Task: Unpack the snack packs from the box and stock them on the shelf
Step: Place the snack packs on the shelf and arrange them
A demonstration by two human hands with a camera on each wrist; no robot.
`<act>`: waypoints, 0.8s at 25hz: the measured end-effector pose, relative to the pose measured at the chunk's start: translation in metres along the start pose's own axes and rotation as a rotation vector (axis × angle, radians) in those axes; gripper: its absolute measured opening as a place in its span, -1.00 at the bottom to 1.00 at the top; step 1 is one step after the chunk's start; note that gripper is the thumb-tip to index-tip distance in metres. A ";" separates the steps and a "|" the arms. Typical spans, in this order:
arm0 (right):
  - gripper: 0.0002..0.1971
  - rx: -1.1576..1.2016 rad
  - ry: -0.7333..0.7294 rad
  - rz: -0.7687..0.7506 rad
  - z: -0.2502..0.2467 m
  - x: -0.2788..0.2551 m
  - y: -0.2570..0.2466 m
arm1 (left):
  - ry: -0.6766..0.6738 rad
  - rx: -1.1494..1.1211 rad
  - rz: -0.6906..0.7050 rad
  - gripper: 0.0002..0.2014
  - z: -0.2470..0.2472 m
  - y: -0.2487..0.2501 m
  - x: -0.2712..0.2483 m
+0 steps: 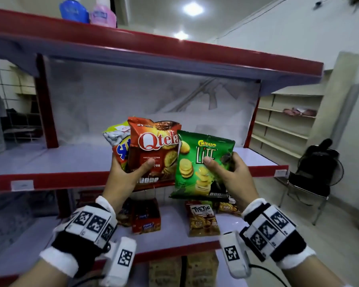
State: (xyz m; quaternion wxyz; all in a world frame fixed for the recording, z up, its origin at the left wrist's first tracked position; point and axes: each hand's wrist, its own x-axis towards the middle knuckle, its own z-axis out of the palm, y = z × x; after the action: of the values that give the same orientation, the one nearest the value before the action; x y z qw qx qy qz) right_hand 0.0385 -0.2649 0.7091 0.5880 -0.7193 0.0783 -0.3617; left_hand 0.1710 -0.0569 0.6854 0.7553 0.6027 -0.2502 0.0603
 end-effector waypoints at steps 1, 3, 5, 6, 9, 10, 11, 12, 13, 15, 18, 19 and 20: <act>-0.42 -0.032 0.019 -0.008 -0.002 0.006 -0.003 | -0.015 0.010 0.007 -0.06 0.000 0.003 0.012; -0.51 -0.106 0.020 -0.021 -0.009 0.017 -0.010 | -0.047 0.017 0.021 -0.05 0.006 0.006 0.031; -0.49 -0.169 0.001 -0.028 -0.021 0.034 -0.017 | -0.085 0.029 0.038 -0.07 0.016 0.009 0.045; -0.48 -0.198 0.006 -0.028 -0.029 0.046 -0.020 | -0.098 0.035 0.042 -0.08 0.023 0.009 0.053; -0.44 -0.265 0.042 -0.020 -0.063 0.102 -0.021 | -0.107 0.027 0.040 -0.08 0.048 0.006 0.077; -0.43 -0.268 0.052 -0.015 -0.076 0.124 -0.018 | -0.103 0.016 0.035 -0.07 0.057 0.003 0.085; -0.44 -0.273 0.056 -0.014 -0.089 0.146 -0.013 | -0.097 0.012 0.032 -0.05 0.066 0.000 0.094; -0.49 -0.299 0.068 -0.014 -0.101 0.166 -0.008 | -0.091 0.011 0.029 -0.05 0.072 -0.003 0.101; -0.55 -0.344 0.079 -0.014 -0.114 0.188 0.000 | -0.078 0.018 0.036 -0.06 0.082 -0.008 0.109; -0.62 -0.450 0.106 0.012 -0.139 0.234 0.013 | -0.046 0.029 0.044 -0.10 0.103 -0.018 0.129; -0.59 -0.663 0.044 0.063 -0.166 0.295 0.039 | -0.033 0.047 0.025 -0.13 0.137 -0.030 0.152; -0.57 -0.710 -0.004 0.084 -0.175 0.318 0.051 | -0.018 0.063 0.029 -0.13 0.152 -0.036 0.162; -0.53 -0.738 -0.027 0.089 -0.176 0.330 0.060 | -0.010 0.069 0.024 -0.11 0.155 -0.036 0.164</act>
State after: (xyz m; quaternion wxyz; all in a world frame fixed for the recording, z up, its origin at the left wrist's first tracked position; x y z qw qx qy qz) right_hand 0.1892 -0.5988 0.8042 0.3054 -0.8833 0.2270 -0.2739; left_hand 0.2802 -0.2464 0.7504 0.7319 0.6258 -0.2589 0.0751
